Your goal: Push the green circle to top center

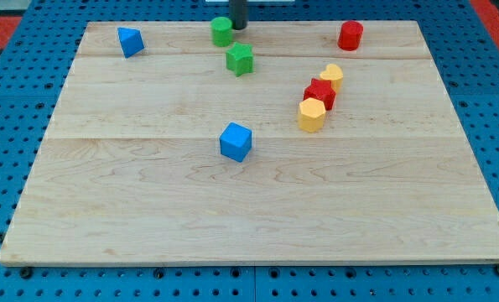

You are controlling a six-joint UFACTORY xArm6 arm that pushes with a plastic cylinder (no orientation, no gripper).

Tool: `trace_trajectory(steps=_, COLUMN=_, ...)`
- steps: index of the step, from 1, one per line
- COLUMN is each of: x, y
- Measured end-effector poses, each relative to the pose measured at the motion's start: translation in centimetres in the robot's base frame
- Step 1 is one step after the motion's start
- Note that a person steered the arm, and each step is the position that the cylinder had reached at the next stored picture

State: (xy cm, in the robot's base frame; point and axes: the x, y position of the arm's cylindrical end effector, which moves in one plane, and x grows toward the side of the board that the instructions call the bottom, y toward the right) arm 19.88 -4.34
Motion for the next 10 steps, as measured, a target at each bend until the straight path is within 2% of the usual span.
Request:
trace_trajectory(steps=2, x=-0.5, y=-3.5)
trace_trajectory(steps=3, x=0.1, y=-10.8)
trace_trajectory(steps=4, x=3.5, y=-10.4)
trace_trajectory(steps=5, x=4.1, y=-3.6)
trace_trajectory(steps=6, x=3.9, y=-2.8)
trace_trajectory(steps=7, x=3.9, y=-5.8)
trace_trajectory(steps=10, x=3.8, y=-0.3)
